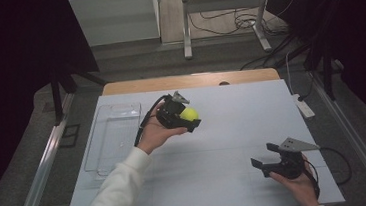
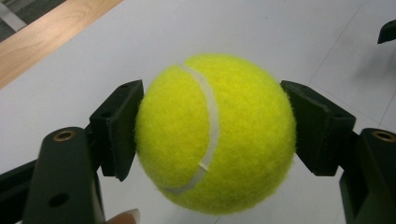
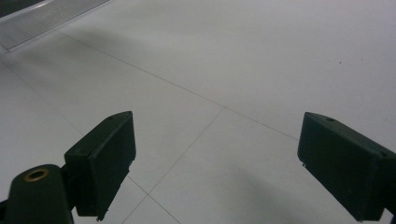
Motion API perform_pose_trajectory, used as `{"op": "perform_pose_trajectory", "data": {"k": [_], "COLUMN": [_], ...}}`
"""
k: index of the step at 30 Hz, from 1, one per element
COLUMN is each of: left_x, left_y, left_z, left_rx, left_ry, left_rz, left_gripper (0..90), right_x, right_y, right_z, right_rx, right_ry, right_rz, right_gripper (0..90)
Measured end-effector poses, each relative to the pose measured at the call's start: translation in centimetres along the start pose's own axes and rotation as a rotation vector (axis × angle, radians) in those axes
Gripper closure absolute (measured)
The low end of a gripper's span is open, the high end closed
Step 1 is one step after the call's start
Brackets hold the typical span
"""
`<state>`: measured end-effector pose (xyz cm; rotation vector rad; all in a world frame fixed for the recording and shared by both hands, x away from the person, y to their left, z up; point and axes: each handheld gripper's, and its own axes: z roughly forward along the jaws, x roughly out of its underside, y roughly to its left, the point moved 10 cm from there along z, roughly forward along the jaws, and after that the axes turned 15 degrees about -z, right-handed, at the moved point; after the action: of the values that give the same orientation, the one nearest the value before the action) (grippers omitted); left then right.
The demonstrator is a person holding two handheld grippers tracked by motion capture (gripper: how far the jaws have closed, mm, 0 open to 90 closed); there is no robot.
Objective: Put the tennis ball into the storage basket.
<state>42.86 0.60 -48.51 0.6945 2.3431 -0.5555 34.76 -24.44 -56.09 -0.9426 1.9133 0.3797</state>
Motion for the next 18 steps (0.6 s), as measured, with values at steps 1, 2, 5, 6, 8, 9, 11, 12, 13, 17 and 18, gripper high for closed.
{"op": "perform_pose_trajectory", "data": {"k": [1, 2, 5, 6, 8, 9, 11, 12, 13, 17, 18], "left_x": [0.0, 0.0, -0.2, -0.2, -0.2, -0.3, -0.3, -0.3, -0.3, -0.4, -0.5], "left_y": [0.1, 0.1, 0.0, 0.1, 0.1, 0.0, 0.0, 0.0, 0.0, 0.0, 0.1], "left_z": [-0.1, -0.1, -0.4, -0.5, -0.6, -0.6, -0.7, -0.7, -0.7, -1.3, -1.5], "left_rx": [-0.002, -0.002, 0.001, 0.002, 0.000, 0.001, 0.001, 0.002, 0.002, 0.005, 0.005], "left_ry": [-0.004, -0.004, -0.019, -0.019, -0.022, -0.024, -0.031, -0.034, -0.034, -0.051, -0.057], "left_rz": [0.002, 0.002, -0.004, -0.002, 0.002, 0.000, -0.002, -0.002, -0.002, -0.004, -0.009], "left_gripper": [26.3, 26.3, 26.3, 26.3, 26.3, 26.3, 26.3, 26.3, 26.3, 26.3, 26.3], "right_x": [0.0, 0.0, 0.0, 0.0, 0.0, 0.0, 0.1, 0.1, 0.1, 0.1, 0.1], "right_y": [0.0, 0.0, 0.0, -0.1, -0.1, -0.1, 0.0, 0.0, 0.0, 0.0, 0.1], "right_z": [0.0, 0.0, 0.0, 0.0, 0.0, 0.0, -0.1, -0.1, -0.1, -0.2, -0.2], "right_rx": [0.000, 0.000, 0.002, 0.002, 0.002, 0.002, 0.002, 0.001, 0.001, -0.001, -0.001], "right_ry": [0.000, 0.000, -0.002, -0.002, -0.001, -0.001, 0.002, 0.002, 0.002, -0.001, -0.001], "right_rz": [-0.001, -0.001, 0.000, 0.000, 0.000, -0.001, -0.002, -0.001, -0.001, 0.003, 0.003], "right_gripper": [11.6, 11.6, 11.7, 11.7, 11.7, 11.7, 11.7, 11.7, 11.7, 11.7, 11.7]}}
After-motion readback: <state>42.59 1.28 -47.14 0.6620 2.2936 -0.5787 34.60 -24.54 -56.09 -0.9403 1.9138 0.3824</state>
